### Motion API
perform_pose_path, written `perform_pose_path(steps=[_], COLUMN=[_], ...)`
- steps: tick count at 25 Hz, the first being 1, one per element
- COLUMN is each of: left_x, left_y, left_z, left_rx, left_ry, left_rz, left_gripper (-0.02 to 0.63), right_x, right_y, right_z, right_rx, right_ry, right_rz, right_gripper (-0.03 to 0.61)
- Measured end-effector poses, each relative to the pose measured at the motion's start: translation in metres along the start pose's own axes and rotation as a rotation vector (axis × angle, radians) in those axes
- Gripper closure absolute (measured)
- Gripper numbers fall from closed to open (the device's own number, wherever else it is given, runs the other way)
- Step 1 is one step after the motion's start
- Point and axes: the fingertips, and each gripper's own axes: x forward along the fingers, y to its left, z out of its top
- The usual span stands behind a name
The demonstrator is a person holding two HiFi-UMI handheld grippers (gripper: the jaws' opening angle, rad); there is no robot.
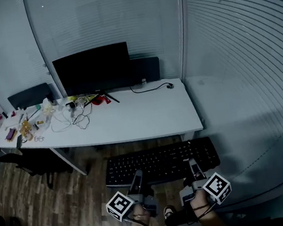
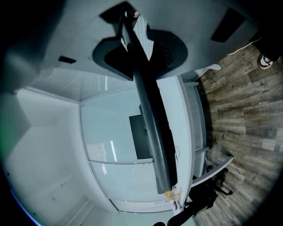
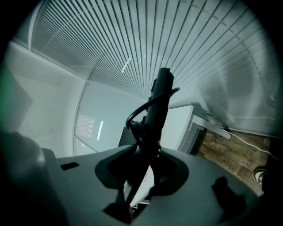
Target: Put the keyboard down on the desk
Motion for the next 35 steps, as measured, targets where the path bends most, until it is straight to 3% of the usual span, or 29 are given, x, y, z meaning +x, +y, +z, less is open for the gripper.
perform_pose_path(steps=[20, 35], left_x=[0.153, 0.169], left_y=[0.003, 0.008], left_z=[0.034, 0.036], left_rx=[0.005, 0.023], left_ry=[-0.042, -0.084], left_rz=[-0.005, 0.053], left_gripper=[0.499, 0.499], right_x=[0.155, 0.185], right_y=[-0.009, -0.024], right_z=[0.063, 0.066], right_rx=[0.005, 0.044], right_ry=[0.047, 0.122], right_rz=[0.035, 0.029], right_gripper=[0.471, 0.471])
